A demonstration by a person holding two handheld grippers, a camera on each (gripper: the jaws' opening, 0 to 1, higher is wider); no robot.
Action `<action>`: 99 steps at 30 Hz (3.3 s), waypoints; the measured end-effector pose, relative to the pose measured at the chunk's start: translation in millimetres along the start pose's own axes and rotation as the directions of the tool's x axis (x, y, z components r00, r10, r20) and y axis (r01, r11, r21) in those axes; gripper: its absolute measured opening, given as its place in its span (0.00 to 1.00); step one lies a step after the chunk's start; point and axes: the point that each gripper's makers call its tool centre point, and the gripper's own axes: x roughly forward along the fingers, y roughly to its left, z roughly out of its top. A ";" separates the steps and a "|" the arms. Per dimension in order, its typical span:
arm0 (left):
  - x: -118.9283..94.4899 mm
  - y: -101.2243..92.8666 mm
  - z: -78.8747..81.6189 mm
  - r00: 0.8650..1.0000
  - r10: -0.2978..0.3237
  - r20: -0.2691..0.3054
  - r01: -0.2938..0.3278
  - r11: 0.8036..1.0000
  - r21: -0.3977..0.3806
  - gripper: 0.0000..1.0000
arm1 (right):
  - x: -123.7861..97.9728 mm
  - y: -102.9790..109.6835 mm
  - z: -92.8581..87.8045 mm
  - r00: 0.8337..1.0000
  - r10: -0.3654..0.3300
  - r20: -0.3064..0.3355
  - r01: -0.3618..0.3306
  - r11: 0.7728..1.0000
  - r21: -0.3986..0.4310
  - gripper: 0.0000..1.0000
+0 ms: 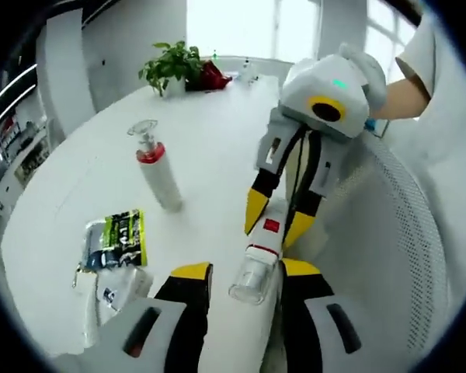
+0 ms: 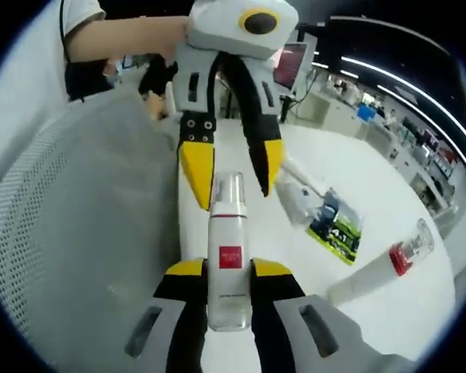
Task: Arrange the skincare products in the storage area until every visible bottle or jar stands upright without overlapping.
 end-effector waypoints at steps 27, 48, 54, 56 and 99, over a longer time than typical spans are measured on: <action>-31.6 33.3 65.2 0.790 0.292 0.539 0.094 0.811 -0.577 0.47 | -38.1 -54.0 51.2 0.900 -0.367 0.236 0.271 0.894 0.357 0.20; -24.4 32.8 69.1 0.750 0.406 0.523 0.196 0.619 -0.761 0.17 | -40.1 -60.4 55.0 0.853 -0.498 0.157 0.429 0.841 0.330 0.21; -31.1 27.8 74.9 0.757 0.364 0.543 0.190 0.672 -0.716 0.16 | -40.8 -54.6 60.2 0.859 -0.450 0.245 0.326 0.849 0.416 0.21; -32.3 25.6 77.1 0.771 0.338 0.540 0.164 0.715 -0.680 0.16 | -42.1 -51.3 61.5 0.867 -0.427 0.257 0.302 0.860 0.411 0.22; -0.1 -44.0 124.1 0.881 -0.266 0.391 0.203 0.959 0.195 0.15 | -70.7 -36.9 36.7 0.926 -0.011 0.377 -0.066 0.980 0.189 0.20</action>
